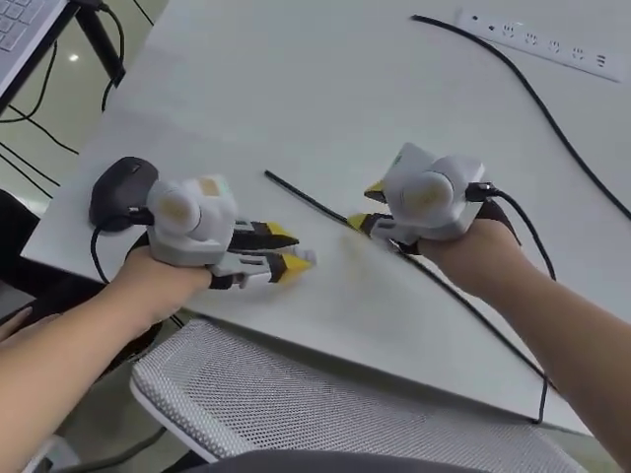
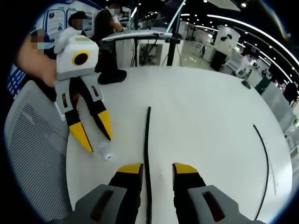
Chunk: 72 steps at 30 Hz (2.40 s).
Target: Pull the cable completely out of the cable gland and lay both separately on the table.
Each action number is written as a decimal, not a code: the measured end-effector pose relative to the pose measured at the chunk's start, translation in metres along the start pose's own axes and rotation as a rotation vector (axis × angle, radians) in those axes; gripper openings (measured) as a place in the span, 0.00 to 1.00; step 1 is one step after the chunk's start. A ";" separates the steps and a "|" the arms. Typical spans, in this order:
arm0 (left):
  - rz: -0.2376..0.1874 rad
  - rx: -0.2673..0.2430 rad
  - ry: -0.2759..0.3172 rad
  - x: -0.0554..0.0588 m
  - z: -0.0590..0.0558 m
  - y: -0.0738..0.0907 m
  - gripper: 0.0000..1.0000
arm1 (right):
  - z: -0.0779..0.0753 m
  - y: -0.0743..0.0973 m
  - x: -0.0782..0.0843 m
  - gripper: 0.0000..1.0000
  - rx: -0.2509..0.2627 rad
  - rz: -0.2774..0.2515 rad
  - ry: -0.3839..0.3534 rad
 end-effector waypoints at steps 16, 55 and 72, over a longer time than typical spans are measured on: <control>-0.063 -0.048 0.018 -0.025 -0.027 0.018 0.38 | -0.004 0.065 -0.015 0.36 0.060 -0.121 -0.074; -0.071 -0.169 0.008 -0.040 -0.070 0.078 0.78 | 0.072 0.220 0.064 0.74 0.198 -0.278 -0.454; -0.009 -0.167 -0.025 -0.039 -0.066 0.077 0.99 | 0.074 0.223 0.063 0.99 0.150 -0.315 -0.488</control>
Point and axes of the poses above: the centre of the closed fingertips' face, and the gripper's own axes: y roughly backward along the fingers, z roughly to its left, x roughly out of its underside, the point moved 5 cm from there along y, roughly backward along the fingers, and after that the axes turned 14 degrees about -z, right-handed, at the moved point
